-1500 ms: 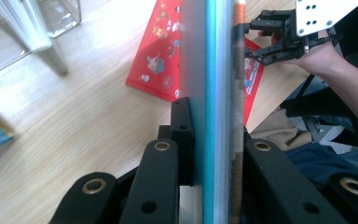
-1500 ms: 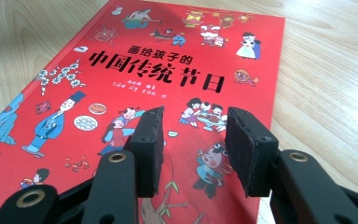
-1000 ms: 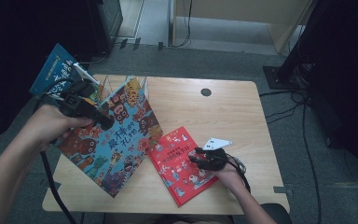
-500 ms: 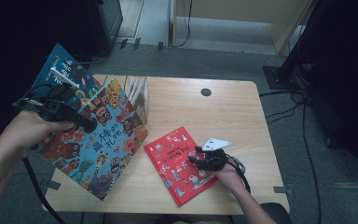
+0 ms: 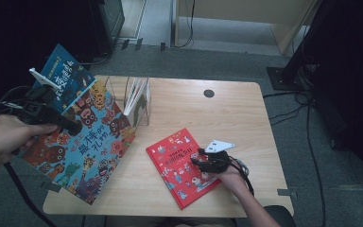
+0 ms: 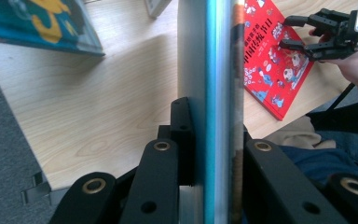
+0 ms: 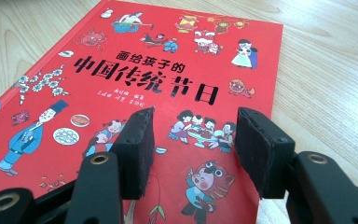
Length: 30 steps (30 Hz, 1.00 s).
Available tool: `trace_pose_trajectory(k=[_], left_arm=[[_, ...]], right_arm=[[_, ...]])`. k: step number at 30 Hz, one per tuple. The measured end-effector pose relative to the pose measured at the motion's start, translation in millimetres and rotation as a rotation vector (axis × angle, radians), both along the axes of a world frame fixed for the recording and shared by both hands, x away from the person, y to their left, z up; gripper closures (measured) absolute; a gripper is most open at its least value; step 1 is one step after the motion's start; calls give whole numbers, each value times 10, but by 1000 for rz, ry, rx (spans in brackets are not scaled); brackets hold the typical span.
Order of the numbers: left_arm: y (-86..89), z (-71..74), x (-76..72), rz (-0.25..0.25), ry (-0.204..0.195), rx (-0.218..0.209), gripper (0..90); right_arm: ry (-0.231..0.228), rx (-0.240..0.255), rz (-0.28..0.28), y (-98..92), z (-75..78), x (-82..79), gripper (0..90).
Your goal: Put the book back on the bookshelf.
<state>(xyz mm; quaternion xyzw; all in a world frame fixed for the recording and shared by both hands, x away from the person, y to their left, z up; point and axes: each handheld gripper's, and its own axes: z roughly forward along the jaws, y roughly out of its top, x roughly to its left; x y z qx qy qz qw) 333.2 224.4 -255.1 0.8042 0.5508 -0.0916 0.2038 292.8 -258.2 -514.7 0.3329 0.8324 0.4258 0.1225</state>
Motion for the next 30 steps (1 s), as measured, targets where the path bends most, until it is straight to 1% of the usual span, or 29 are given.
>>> trace_pose_trajectory(k=[3, 6, 8, 11, 14, 16, 19, 20, 25, 28, 30], left_arm=[[84, 39, -29, 20, -1, -9, 815], [155, 75, -48, 36, -5, -6, 815], [204, 93, -57, 37, -9, 5, 815], [288, 104, -69, 63, -8, 9, 815], [365, 113, -71, 77, -11, 21, 814], [415, 118, -65, 88, -20, 30, 815], [456, 132, -34, 114, -24, 49, 814], [466, 137, -20, 125, -26, 48, 814], [558, 153, 33, 163, -10, 39, 815], [552, 185, 77, 183, -15, 57, 813], [534, 217, 123, 193, -16, 61, 811]], right_arm=[[1, 2, 0, 0, -1, 0, 476], [1, 1, -1, 1, -1, 0, 476], [1, 0, 0, 0, 0, 0, 476], [1, 1, -1, 0, -1, -1, 476], [0, 3, 0, 0, -3, 1, 476], [-1, 1, 0, 1, -2, 2, 476], [-3, 2, -2, 4, -4, 1, 476], [-3, 1, -2, 4, -4, 2, 476], [-6, 0, -1, 5, -5, 2, 475], [-5, 1, -2, 4, -5, 4, 475], [-6, 0, 1, 7, -6, 4, 475]])
